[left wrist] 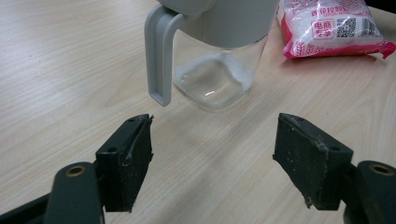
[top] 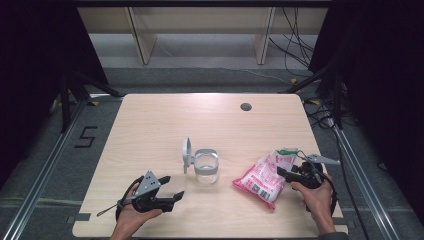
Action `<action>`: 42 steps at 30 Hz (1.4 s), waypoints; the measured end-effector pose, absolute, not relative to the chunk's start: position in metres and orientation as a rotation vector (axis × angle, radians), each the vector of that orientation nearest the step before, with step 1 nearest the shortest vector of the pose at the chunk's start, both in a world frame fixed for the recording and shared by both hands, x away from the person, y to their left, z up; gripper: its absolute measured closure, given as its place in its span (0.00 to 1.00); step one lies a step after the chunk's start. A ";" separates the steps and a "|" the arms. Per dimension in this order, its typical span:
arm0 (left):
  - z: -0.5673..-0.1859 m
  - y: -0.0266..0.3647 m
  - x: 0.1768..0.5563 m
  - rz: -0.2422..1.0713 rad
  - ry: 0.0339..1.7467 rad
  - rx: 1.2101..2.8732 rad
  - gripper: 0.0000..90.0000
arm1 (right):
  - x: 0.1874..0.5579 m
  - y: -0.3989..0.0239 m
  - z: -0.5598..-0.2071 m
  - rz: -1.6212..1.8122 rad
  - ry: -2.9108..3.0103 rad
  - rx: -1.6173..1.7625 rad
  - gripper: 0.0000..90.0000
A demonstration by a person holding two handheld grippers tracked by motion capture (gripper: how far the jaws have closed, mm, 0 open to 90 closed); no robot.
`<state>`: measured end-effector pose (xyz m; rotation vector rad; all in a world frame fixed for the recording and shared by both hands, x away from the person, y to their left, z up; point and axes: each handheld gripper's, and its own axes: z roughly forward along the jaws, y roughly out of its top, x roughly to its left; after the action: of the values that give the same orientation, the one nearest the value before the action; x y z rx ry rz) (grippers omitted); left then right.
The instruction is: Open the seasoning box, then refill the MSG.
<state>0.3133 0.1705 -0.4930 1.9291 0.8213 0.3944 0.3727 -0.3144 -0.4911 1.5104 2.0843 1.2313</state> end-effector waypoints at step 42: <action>-0.488 0.170 0.316 0.381 0.819 1.893 0.30 | 0.382 -0.302 -0.490 1.148 2.168 1.451 1.00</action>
<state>0.3158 0.1703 -0.4884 1.8935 0.8191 0.3807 0.3825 -0.3015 -0.4899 1.4508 2.1678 1.1476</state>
